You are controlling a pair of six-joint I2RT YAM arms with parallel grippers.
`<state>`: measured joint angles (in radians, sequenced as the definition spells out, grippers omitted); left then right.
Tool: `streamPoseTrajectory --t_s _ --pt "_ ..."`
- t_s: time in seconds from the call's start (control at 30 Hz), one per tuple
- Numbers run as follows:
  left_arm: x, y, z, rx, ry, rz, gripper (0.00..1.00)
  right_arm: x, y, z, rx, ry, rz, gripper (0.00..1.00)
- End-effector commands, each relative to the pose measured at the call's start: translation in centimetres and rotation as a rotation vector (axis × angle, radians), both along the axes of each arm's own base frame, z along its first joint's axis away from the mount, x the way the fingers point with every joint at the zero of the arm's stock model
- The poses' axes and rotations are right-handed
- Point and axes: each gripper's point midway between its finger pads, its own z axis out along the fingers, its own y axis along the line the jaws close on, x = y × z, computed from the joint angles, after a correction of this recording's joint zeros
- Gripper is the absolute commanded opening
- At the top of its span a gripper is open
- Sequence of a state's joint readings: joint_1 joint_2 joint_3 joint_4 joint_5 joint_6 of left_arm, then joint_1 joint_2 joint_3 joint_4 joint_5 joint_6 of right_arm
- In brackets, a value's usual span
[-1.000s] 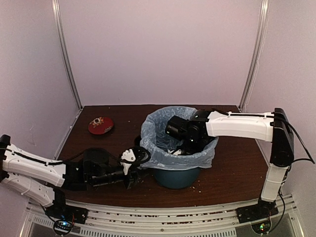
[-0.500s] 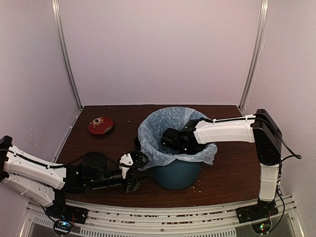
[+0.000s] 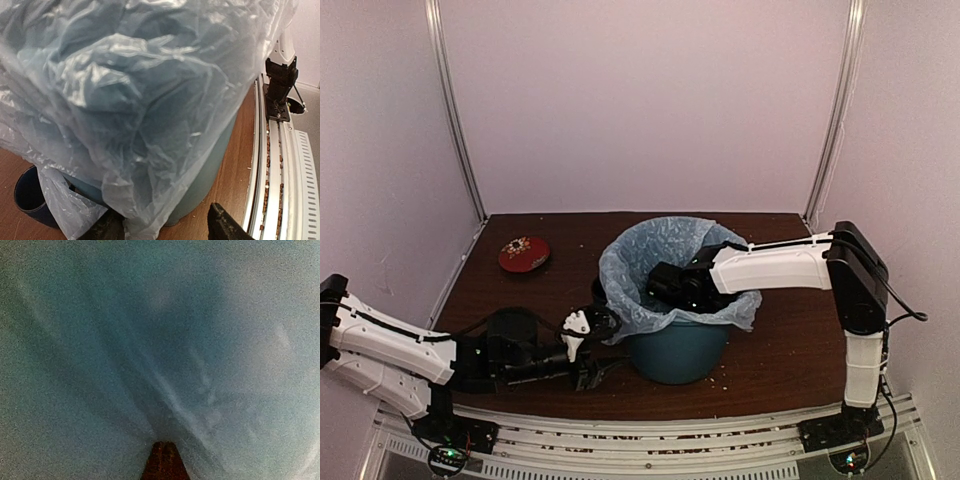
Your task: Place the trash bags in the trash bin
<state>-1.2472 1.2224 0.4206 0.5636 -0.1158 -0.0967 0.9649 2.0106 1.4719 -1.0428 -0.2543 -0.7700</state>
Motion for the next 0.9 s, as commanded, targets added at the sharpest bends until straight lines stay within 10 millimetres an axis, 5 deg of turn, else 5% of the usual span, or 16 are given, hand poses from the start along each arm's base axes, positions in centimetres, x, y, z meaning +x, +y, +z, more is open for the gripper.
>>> streamPoseTrajectory --t_s 0.0,0.5,0.87 --pt "0.2 -0.3 0.8 -0.044 -0.008 0.010 0.58 -0.4 0.0 0.1 0.007 -0.006 -0.030 0.00" --pt "0.4 -0.6 0.5 -0.046 -0.012 0.017 0.59 -0.3 0.4 0.3 0.022 -0.016 -0.032 0.00" --pt "0.4 -1.7 0.1 -0.042 -0.018 -0.004 0.59 -1.0 -1.3 -1.2 -0.035 -0.001 -0.039 0.00"
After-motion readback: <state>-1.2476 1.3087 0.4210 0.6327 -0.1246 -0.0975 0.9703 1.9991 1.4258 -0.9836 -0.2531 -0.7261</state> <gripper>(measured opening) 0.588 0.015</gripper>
